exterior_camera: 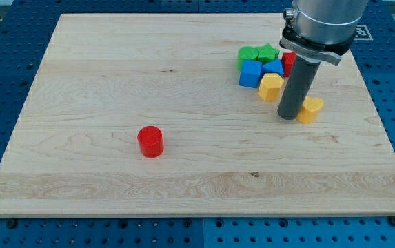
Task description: Place the yellow heart towards the bottom of the red star
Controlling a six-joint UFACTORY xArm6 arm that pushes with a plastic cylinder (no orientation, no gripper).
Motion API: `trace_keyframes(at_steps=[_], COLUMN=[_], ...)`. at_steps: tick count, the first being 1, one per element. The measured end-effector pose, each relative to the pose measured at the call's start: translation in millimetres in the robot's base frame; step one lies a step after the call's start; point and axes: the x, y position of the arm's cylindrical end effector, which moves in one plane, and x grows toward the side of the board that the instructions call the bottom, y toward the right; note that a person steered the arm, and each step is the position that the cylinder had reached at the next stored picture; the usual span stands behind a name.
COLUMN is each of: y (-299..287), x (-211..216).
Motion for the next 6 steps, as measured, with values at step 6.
trace_keyframes(at_steps=[6], y=[43.4], x=[40.7])
